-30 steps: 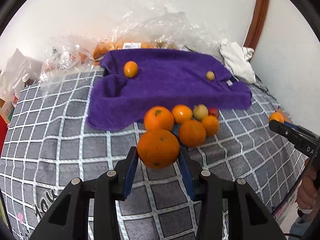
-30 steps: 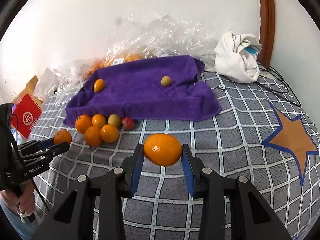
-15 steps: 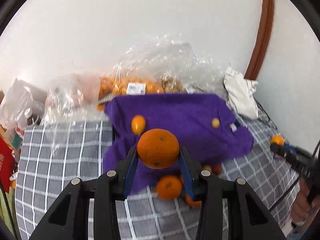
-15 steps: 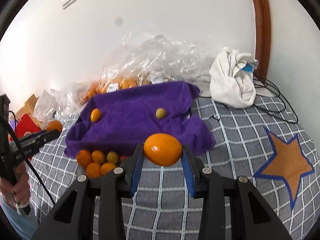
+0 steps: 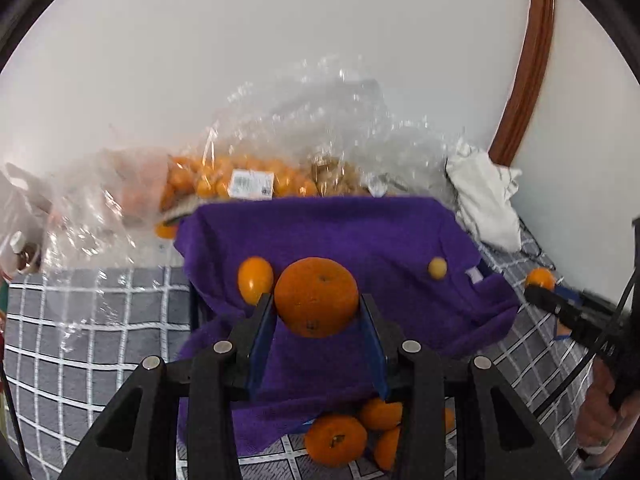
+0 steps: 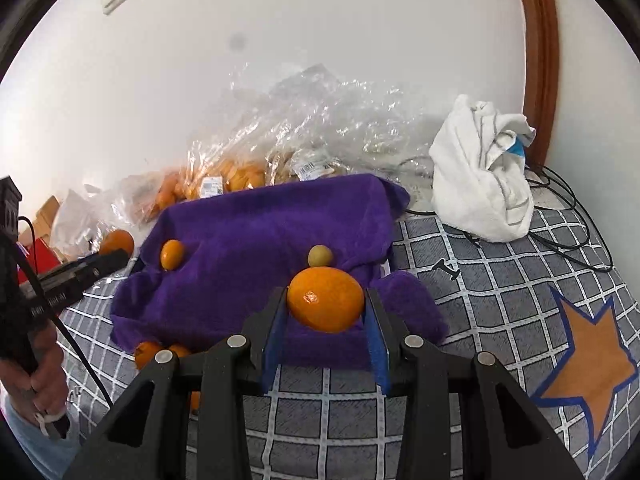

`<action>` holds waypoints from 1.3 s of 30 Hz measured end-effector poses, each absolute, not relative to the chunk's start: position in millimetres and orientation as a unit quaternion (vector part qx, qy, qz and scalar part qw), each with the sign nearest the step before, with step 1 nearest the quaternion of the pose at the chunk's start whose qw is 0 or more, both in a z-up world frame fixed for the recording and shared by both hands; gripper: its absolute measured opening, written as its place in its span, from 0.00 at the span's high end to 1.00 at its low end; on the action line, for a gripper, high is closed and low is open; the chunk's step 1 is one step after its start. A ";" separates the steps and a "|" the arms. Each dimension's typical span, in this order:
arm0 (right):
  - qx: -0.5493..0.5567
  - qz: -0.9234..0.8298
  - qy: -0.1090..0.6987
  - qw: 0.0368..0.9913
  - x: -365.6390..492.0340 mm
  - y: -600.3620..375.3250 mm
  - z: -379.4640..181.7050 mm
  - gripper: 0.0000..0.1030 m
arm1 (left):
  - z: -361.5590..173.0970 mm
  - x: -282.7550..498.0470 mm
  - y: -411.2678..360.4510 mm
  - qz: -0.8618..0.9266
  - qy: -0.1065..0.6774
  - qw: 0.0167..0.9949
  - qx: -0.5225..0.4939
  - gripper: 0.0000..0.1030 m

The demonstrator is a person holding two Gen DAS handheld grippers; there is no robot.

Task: Organize fruits
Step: 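Carry both mandarins onto the purple towel and open both grippers to release them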

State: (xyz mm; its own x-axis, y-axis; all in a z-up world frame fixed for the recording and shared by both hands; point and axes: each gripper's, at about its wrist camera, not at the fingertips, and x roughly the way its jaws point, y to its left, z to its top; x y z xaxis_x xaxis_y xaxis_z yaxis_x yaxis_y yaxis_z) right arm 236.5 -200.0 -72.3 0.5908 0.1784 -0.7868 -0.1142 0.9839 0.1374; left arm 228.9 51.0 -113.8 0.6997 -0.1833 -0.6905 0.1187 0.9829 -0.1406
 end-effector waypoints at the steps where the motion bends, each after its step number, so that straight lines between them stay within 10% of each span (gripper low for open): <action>1: 0.033 0.081 0.446 0.891 237.5 -198.7 -74.1 0.64 | -118.9 229.7 50.4 -0.082 0.382 0.920 -0.038 0.62; 39: -0.016 0.086 0.478 0.874 258.9 -167.3 -130.2 0.64 | -158.3 252.2 64.9 -0.059 0.423 0.904 -0.035 0.62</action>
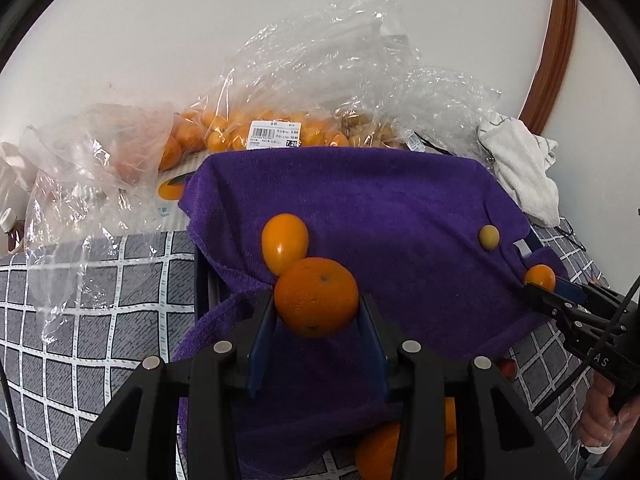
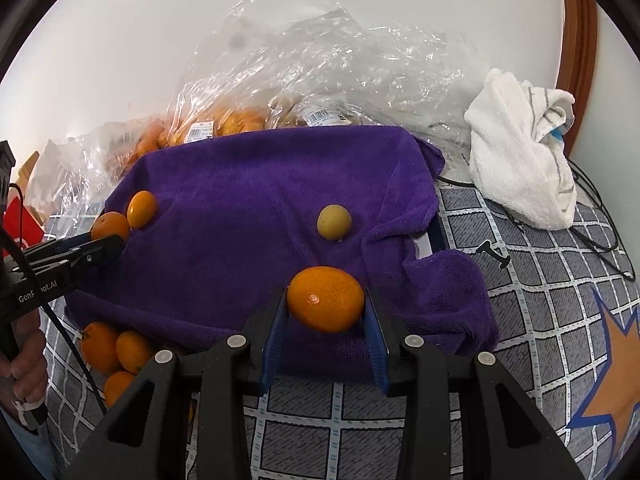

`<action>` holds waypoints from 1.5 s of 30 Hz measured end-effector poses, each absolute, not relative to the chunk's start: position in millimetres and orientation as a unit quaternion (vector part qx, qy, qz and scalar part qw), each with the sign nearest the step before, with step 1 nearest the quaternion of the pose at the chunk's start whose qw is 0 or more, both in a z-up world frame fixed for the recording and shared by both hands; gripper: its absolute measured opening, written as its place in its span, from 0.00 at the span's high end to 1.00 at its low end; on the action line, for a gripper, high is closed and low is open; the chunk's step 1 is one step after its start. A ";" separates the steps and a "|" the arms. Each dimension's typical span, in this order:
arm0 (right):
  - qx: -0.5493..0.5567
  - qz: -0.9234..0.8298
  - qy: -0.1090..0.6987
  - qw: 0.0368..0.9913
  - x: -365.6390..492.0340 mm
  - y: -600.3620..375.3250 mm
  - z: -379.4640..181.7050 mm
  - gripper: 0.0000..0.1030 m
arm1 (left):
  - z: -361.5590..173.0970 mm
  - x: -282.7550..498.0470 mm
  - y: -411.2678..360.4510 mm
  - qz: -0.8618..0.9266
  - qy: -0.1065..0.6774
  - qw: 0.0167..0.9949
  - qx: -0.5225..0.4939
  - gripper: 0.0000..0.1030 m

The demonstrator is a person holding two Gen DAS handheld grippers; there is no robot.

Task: Organize fruits
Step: 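Carry both mandarins onto the purple towel and open both grippers to release them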

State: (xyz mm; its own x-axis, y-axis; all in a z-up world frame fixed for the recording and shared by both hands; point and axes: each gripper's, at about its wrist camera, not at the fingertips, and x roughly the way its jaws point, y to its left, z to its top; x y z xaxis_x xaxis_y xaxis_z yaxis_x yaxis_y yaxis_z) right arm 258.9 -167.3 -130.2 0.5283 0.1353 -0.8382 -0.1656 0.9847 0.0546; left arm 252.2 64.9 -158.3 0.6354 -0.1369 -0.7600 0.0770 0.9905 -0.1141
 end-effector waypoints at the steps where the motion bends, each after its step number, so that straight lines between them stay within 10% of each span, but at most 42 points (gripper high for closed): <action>1: -0.019 0.086 0.478 0.874 258.8 -167.0 -130.5 0.64 | -158.9 252.7 64.8 -0.059 0.424 0.903 -0.035 0.62; 45: -0.026 0.096 0.471 0.876 212.9 -182.6 -102.6 0.64 | -142.4 242.5 71.9 -0.054 0.420 0.903 -0.070 0.50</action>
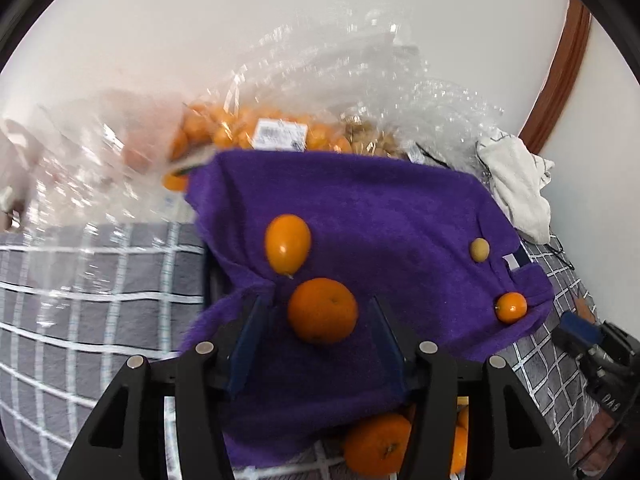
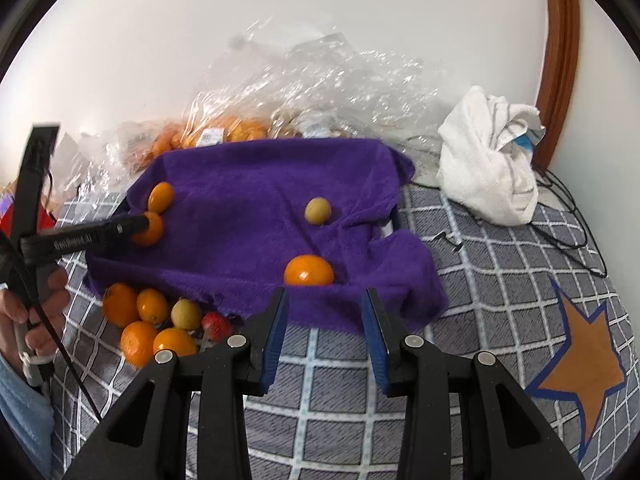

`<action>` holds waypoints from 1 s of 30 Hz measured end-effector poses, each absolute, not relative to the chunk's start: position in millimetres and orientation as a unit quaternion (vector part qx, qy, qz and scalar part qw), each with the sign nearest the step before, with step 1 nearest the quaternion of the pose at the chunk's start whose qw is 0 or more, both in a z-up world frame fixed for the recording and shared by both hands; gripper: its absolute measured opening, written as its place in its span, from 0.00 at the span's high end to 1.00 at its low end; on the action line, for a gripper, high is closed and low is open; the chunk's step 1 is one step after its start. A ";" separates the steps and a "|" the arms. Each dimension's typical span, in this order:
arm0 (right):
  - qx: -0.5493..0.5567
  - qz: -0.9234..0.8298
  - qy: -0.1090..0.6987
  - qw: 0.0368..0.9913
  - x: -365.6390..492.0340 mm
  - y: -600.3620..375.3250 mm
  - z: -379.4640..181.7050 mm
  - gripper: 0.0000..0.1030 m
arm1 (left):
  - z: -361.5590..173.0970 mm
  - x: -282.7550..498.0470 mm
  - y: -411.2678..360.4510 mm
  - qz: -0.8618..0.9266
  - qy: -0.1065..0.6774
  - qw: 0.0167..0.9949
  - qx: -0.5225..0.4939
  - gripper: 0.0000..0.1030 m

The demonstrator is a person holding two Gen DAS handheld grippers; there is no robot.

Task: Organize fruits
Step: 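Carry both mandarins onto the purple towel and open both grippers to release them, then move the right gripper to the red strawberry and close around it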

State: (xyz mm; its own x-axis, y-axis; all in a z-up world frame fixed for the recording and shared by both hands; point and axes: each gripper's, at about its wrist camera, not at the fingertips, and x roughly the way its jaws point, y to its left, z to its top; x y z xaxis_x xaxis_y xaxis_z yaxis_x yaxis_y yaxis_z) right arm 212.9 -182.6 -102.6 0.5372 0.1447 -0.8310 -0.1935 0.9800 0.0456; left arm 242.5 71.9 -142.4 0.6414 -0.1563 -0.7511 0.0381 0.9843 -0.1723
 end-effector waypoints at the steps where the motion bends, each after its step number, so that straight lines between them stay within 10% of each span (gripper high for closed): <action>1: -0.025 0.102 0.476 0.873 211.6 -179.7 -105.5 0.64 | -136.6 235.8 73.4 -0.044 0.416 0.906 -0.065 0.50; 30: -0.041 0.191 0.494 0.847 211.3 -122.0 -149.1 0.79 | -144.1 146.1 80.0 -0.028 0.462 0.887 -0.010 0.50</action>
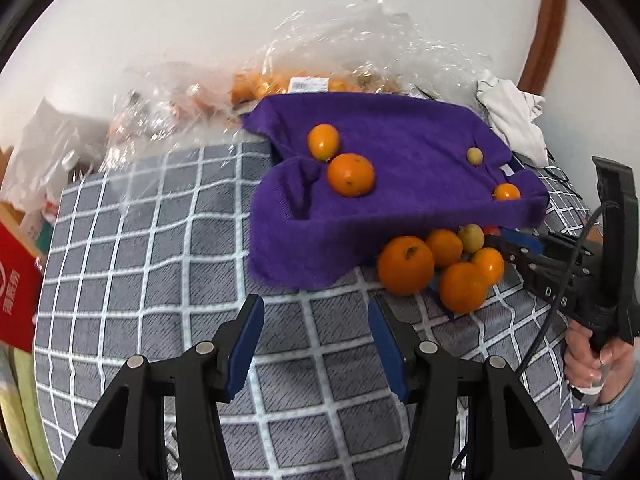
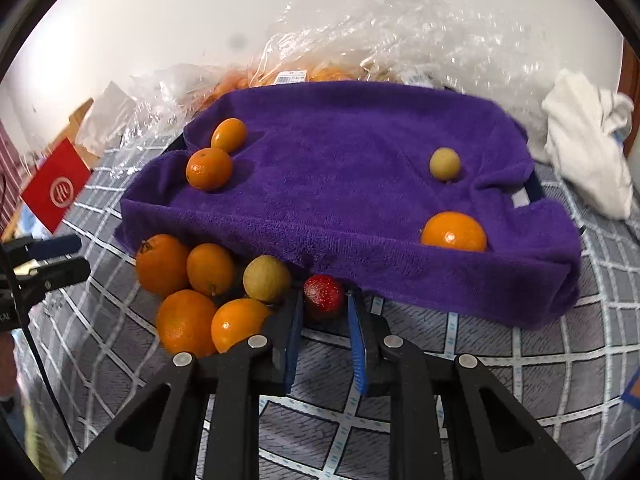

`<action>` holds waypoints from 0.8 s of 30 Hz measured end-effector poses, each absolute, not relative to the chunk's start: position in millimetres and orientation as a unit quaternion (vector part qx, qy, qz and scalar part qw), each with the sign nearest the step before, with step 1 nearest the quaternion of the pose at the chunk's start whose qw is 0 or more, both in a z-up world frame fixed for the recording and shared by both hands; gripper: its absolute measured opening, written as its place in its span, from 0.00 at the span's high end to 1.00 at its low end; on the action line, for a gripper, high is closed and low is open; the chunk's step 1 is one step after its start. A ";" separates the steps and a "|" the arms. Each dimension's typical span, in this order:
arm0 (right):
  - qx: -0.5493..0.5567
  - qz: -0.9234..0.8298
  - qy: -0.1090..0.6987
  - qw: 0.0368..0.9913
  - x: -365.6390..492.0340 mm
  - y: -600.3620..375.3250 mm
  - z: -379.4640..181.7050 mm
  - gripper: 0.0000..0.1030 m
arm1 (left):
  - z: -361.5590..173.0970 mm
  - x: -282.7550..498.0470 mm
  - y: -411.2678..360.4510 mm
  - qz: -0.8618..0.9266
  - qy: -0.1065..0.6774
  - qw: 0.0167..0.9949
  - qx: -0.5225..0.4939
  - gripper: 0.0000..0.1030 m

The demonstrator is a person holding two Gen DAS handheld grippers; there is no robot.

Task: Organize fruits
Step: 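Move the right gripper to the red strawberry and close around it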

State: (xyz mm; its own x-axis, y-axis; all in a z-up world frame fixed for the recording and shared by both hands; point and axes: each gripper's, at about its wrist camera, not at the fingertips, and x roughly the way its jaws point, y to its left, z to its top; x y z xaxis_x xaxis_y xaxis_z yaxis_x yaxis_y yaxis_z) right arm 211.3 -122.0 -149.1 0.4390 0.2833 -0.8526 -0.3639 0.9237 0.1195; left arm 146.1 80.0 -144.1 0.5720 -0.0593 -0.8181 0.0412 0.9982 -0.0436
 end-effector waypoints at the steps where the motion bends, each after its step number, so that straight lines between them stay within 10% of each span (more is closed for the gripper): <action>1: -0.039 0.193 0.491 0.849 210.0 -122.6 -148.4 0.79 | -146.0 148.0 76.0 -0.034 0.459 0.888 -0.014 0.50; 18: -0.019 0.168 0.430 0.887 183.3 -184.6 -121.2 0.79 | -173.5 178.0 46.1 -0.103 0.438 0.892 -0.042 0.39; 24: 0.000 0.161 0.432 0.888 183.2 -188.3 -129.2 0.79 | -184.5 171.9 49.4 -0.130 0.419 0.896 -0.065 0.59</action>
State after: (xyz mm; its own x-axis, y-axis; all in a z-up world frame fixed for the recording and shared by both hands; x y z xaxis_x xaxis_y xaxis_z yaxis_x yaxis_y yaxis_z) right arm 183.2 -188.3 -129.2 0.5754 0.2866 -0.7660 -0.2867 0.9478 0.1394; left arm 171.9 49.4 -184.5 0.6146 -0.2874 -0.7346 0.1780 0.9578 -0.2258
